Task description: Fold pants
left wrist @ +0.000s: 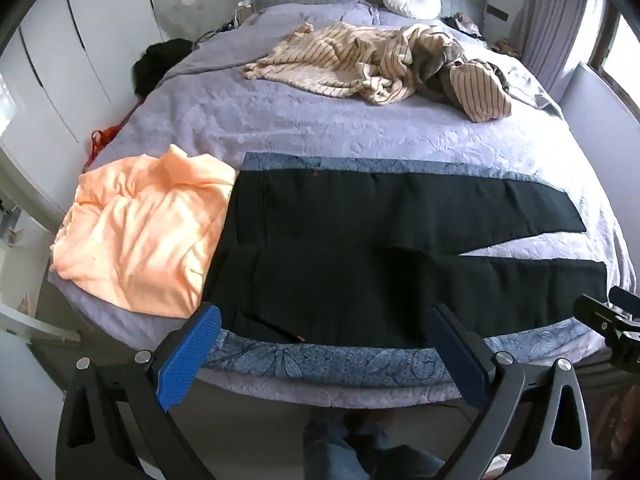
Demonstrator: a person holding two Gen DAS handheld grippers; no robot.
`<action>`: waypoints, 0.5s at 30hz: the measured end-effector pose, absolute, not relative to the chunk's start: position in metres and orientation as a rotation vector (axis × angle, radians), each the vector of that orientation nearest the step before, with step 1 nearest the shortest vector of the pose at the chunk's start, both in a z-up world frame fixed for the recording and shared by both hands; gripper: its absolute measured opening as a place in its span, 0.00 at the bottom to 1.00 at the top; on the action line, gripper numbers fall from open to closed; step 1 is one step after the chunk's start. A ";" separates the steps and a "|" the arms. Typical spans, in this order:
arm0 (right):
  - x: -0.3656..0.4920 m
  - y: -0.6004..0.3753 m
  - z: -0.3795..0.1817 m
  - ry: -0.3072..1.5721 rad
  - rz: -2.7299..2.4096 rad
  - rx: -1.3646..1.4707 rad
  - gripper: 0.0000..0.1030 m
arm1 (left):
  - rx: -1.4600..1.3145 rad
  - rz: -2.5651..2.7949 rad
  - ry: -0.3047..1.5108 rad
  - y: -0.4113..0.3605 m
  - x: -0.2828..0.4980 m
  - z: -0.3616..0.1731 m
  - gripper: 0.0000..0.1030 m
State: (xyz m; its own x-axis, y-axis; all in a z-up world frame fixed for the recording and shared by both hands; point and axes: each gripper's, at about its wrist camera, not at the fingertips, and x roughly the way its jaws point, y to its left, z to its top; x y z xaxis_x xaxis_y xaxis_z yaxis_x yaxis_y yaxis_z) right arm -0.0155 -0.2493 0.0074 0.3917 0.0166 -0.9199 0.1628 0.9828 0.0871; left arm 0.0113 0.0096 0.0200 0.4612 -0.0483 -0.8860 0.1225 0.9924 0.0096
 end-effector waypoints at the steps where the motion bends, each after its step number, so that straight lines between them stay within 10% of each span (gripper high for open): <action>1: -0.016 -0.249 0.009 1.163 -0.093 0.169 1.00 | 0.080 -0.104 1.081 0.009 0.011 0.021 1.00; 15: -0.020 -0.244 0.015 1.151 -0.096 0.155 1.00 | 0.092 -0.078 1.055 0.016 0.007 0.027 1.00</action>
